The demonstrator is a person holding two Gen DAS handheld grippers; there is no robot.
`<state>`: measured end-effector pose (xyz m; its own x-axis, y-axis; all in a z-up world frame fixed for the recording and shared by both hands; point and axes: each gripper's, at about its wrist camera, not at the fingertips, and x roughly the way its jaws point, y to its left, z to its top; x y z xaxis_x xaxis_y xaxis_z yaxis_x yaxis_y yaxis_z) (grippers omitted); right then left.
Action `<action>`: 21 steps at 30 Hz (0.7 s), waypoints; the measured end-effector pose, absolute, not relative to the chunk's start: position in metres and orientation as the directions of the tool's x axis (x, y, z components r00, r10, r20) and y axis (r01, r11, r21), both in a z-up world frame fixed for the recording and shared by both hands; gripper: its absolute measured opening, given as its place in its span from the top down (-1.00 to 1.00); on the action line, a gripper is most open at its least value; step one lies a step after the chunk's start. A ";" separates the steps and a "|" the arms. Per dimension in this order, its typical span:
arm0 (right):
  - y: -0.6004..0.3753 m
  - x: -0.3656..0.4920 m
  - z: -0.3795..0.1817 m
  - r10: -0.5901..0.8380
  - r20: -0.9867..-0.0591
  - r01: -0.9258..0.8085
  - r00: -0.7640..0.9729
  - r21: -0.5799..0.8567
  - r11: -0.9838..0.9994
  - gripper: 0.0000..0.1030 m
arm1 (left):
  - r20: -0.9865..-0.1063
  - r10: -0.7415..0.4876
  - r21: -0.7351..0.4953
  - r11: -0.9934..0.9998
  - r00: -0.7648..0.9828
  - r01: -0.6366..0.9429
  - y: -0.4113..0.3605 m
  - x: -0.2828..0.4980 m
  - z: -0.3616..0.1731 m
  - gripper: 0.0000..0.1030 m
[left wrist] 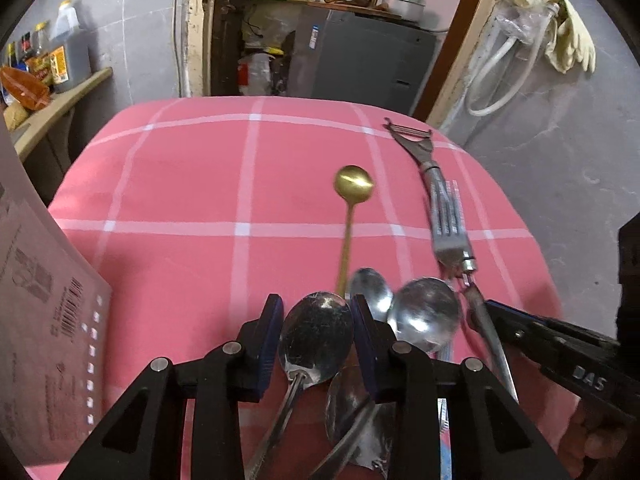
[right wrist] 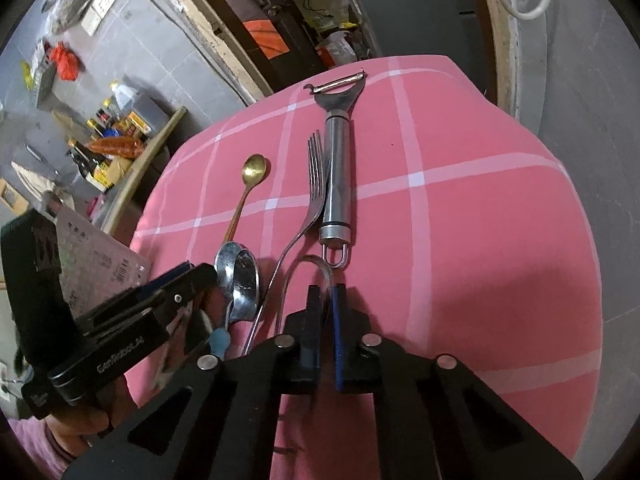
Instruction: Organize utensils
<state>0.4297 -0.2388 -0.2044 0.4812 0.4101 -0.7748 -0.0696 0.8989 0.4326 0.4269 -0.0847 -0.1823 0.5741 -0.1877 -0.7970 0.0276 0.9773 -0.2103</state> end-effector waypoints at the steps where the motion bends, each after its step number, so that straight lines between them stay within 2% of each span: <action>1: -0.241 0.428 -0.204 0.423 -0.764 -0.068 0.488 0.449 0.891 0.95 | -0.794 -0.196 -0.218 0.975 0.575 0.032 -0.085 0.426 -0.182 0.36; 8: -0.248 0.406 -0.191 0.456 -0.689 -0.079 0.563 0.505 0.860 0.97 | -0.749 -0.240 -0.229 0.968 0.618 0.099 -0.091 0.412 -0.163 0.37; 21: -0.254 0.382 -0.155 0.414 -0.607 -0.092 0.679 0.488 0.868 0.97 | -0.653 -0.315 -0.248 0.948 0.689 0.198 -0.092 0.385 -0.130 0.37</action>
<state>0.3824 -0.2543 -0.1547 0.6790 0.4136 -0.6066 -0.0924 0.8678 0.4883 0.3847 -0.0924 -0.1302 0.6893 -0.3147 -0.6525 0.1983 0.9483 -0.2478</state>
